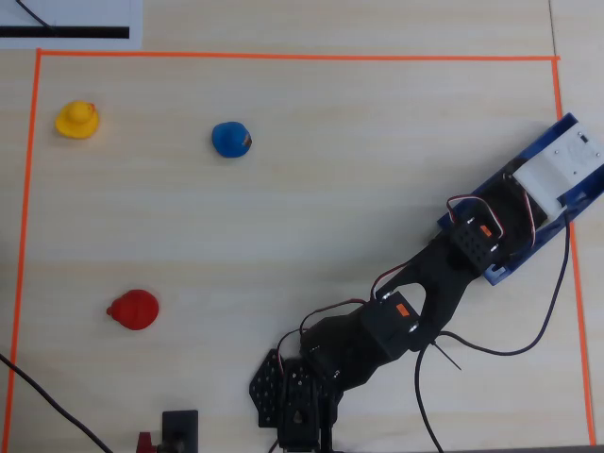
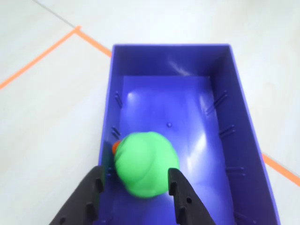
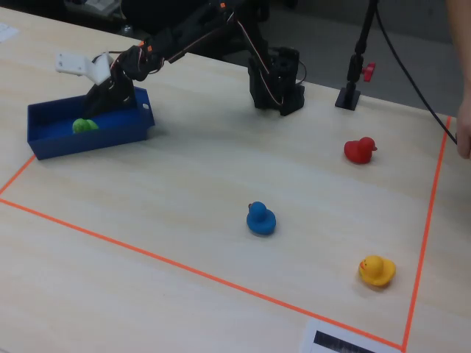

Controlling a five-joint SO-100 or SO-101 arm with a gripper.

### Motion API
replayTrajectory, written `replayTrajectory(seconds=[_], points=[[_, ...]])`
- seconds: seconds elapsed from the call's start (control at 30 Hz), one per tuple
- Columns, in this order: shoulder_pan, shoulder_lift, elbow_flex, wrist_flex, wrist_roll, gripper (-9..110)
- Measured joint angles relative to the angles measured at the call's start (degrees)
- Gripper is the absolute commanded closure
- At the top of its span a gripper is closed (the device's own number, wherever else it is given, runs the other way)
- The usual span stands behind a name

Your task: Grasp green duck and put it into box.

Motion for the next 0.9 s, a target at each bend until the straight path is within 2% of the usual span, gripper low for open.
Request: replayTrajectory(seconds=[0.07,0.13,0.2,0.27,0.43,0.53,0.7,0.9], points=[[-0.09,0.0,0.0,0.0,0.0,75],[-0.09,0.0,0.0,0.35,0.0,76],[0.0,0.18,0.0,1.93,0.0,80],[-0.44,2.11,0.0,5.36,0.18,91],[-9.4,18.28,3.16,21.36,5.27,97],[-20.92,32.7,12.04,33.31,5.98,99],[-40.08,61.88,36.56,52.73,2.64,101],[-48.87,93.69,63.11,70.05,-0.26,101]])
